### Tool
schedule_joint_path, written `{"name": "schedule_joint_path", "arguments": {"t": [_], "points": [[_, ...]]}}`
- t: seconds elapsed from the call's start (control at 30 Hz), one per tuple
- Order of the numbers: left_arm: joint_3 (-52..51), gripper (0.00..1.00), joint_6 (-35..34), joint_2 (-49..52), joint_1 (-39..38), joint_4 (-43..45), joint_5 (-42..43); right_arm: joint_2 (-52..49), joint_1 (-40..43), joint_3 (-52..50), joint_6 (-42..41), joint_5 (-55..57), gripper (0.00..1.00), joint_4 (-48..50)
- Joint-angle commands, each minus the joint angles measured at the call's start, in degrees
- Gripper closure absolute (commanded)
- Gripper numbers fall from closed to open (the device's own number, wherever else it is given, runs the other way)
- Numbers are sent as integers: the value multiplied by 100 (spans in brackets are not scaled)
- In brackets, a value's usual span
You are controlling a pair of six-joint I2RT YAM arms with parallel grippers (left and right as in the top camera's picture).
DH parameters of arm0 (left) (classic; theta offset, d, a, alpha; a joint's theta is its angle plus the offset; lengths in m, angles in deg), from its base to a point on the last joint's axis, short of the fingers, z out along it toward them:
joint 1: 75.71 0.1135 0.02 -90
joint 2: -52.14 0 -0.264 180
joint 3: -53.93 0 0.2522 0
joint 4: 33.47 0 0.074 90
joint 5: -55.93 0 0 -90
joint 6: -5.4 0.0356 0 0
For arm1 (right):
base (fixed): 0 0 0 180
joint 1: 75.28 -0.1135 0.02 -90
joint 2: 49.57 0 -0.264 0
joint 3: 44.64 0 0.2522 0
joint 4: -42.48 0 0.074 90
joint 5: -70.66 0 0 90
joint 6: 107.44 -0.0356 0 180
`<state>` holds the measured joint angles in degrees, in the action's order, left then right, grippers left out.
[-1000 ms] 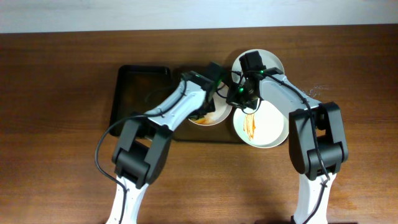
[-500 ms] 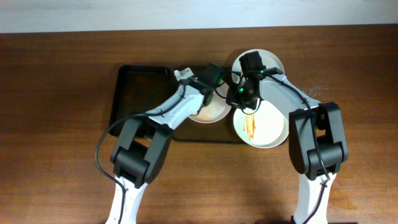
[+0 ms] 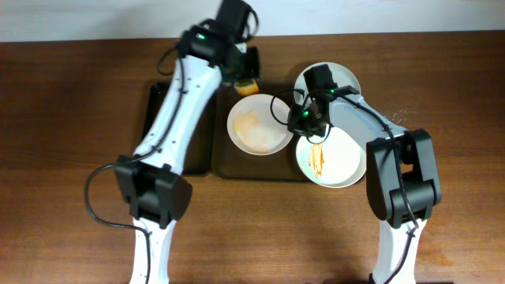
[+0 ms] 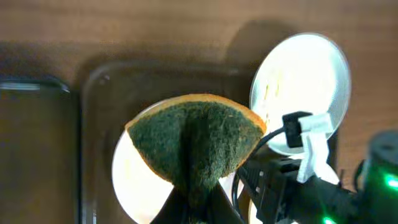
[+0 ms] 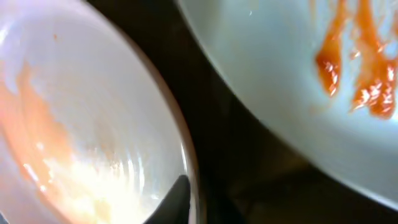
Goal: Clean dirty plates on tray and stack at the side
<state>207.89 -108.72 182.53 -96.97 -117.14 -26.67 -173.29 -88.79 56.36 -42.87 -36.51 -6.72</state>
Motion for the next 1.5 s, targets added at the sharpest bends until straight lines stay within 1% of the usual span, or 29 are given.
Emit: {"name": "schedule_joint_path", "arguments": {"t": [0.0, 0.07, 0.1, 0.13, 0.17, 0.2, 0.3, 0.43, 0.47, 0.5, 0.53, 0.63, 0.8, 0.97, 1.03, 1.13, 1.33, 1.4, 1.47], "points": [[153, 100, 192, -74, 415, -142, 382, -46, 7, -7, 568, 136, 72, 199], [142, 100, 192, -74, 577, -227, 400, -48, -50, -7, 717, 153, 69, 321], [142, 100, 192, -74, 629, -273, 396, -48, -96, -7, 726, 181, 69, 361], [142, 100, 195, -74, 647, -289, 391, -48, -151, -7, 723, 262, 85, 367], [138, 100, 195, -74, 654, -297, 369, -48, -190, -7, 739, 302, 96, 352], [138, 100, 192, -74, 654, -304, 306, -48, -227, -7, 870, 304, 96, 308], [138, 100, 190, -74, 654, -297, 225, 76, -247, 4, 916, 339, 96, 260], [138, 100, 192, -74, 745, -258, 225, 975, -223, 160, 1025, 901, 96, -155], [138, 100, 192, -74, 811, -177, 225, 1451, -289, 162, 1027, 1486, 96, -343], [138, 100, 192, -74, 859, -114, 227, 1720, -352, 160, 1073, 1937, 96, -476], [138, 100, 192, -74, 890, -44, 229, 1921, -426, 160, 1182, 2347, 96, -586], [138, 100, 190, -74, 968, 225, 232, 2396, -866, 160, 1320, 4041, 96, -918], [138, 100, 186, -48, 1095, 457, 229, 2474, -1884, 157, 1296, 6457, 96, -1178], [122, 100, 144, 57, 1130, 428, 282, 2474, -2623, 157, 1145, 8059, 96, -1126], [122, 100, 94, 92, 1130, 428, 385, 2474, -2787, 157, 1147, 8542, 96, -1075], [122, 100, 37, 98, 1130, 435, 385, 2474, -2927, 160, 1147, 8957, 96, -1064], [122, 100, 37, 98, 1130, 431, 511, 2474, -3032, 160, 1150, 9180, 96, -977], [122, 100, 37, 98, 1130, 433, 509, 2474, -3029, 160, 1147, 9001, 96, -977], [120, 100, 37, 98, 1130, 433, 509, 2479, -2964, 160, 1150, 8373, 96, -988]]}}
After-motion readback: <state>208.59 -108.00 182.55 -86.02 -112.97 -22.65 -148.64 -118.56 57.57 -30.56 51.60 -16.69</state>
